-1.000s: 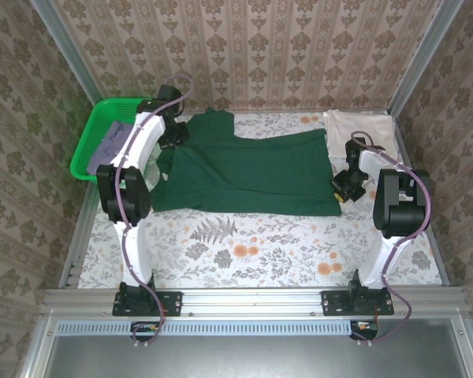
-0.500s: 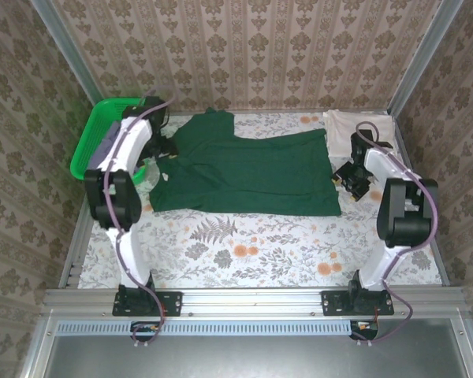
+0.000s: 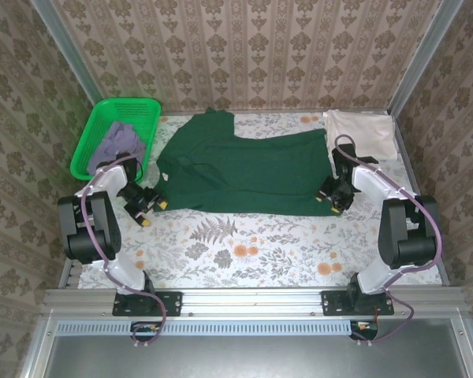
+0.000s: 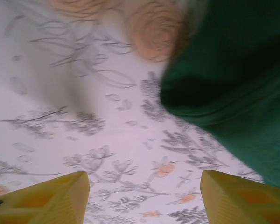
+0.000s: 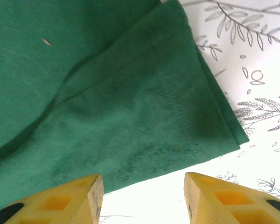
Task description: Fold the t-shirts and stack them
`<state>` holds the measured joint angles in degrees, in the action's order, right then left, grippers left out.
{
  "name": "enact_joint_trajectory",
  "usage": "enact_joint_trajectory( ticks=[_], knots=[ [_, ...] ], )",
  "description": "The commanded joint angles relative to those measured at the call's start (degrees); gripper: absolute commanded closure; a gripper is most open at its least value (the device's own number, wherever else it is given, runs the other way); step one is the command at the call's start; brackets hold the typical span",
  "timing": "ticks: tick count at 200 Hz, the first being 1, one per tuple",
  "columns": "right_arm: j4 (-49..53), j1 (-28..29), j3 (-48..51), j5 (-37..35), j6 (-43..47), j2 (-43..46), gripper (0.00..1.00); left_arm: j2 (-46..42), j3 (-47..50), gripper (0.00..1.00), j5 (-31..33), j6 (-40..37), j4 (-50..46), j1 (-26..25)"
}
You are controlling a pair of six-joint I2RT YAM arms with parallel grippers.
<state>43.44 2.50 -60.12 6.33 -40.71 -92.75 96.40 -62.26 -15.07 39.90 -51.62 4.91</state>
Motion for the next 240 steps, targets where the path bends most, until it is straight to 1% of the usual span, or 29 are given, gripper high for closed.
enact_joint_trajectory(
  ticks=[1,24,40,59,74,108,116,126,142,154,165,171,201,227,240],
  knots=[
    [-0.6,-0.04,1.3,0.97,-1.34,-1.03,0.5,0.54,0.59,0.36,-3.22,1.88,3.59,-0.34],
    [-0.04,-0.04,2.57,0.7,-1.77,-1.6,0.5,0.22,1.26,0.36,-0.42,2.11,2.71,-0.6],
    [0.0,-0.04,3.33,0.12,-1.66,-1.25,0.48,0.74,1.87,0.37,-0.35,2.2,4.13,-0.6],
    [-0.07,-0.06,3.85,-0.75,-1.34,-0.21,0.47,2.54,0.96,0.41,-0.31,2.09,5.31,-0.64],
    [0.0,-0.13,3.93,-1.47,-0.96,-0.06,0.45,4.1,0.2,0.44,0.92,2.07,5.47,-0.72],
    [0.59,-0.56,3.89,-2.95,-0.86,-0.99,0.45,6.44,-0.35,0.56,1.95,3.12,7.39,-0.74],
    [0.29,-0.75,4.02,-3.32,-0.94,-1.25,0.45,6.97,-0.85,0.6,2.32,3.23,7.47,-0.69],
    [0.07,-1.1,3.96,-3.6,-1.0,-1.77,0.47,7.67,-1.74,0.69,3.4,3.02,7.12,-0.62],
    [0.23,-1.77,3.64,-4.54,-1.38,-3.12,0.51,8.61,-3.39,0.8,5.28,2.5,6.2,-0.47],
    [0.48,-2.22,3.29,-4.79,-1.39,-4.38,0.58,9.6,-5.3,0.88,6.98,1.67,4.73,-0.41],
    [0.5,-2.41,2.97,-5.3,-1.3,-5.55,0.62,10.16,-6.48,0.97,8.42,0.66,3.65,-0.23],
    [0.66,-2.47,2.83,-5.82,-1.22,-6.04,0.66,10.37,-7.1,1.0,9.52,0.24,2.87,-0.25],
    [0.87,-3.46,2.39,-7.11,-0.89,-7.77,0.78,10.6,-8.75,1.0,14.91,-3.12,-1.49,-0.07],
    [1.55,-4.34,2.17,-7.19,0.25,-8.42,0.91,9.36,-7.2,1.0,17.13,-6.27,-3.81,0.53],
    [2.06,-4.6,2.52,-7.16,0.91,-8.08,0.96,8.51,-5.95,1.0,17.78,-7.63,-4.77,0.71]
  ],
)
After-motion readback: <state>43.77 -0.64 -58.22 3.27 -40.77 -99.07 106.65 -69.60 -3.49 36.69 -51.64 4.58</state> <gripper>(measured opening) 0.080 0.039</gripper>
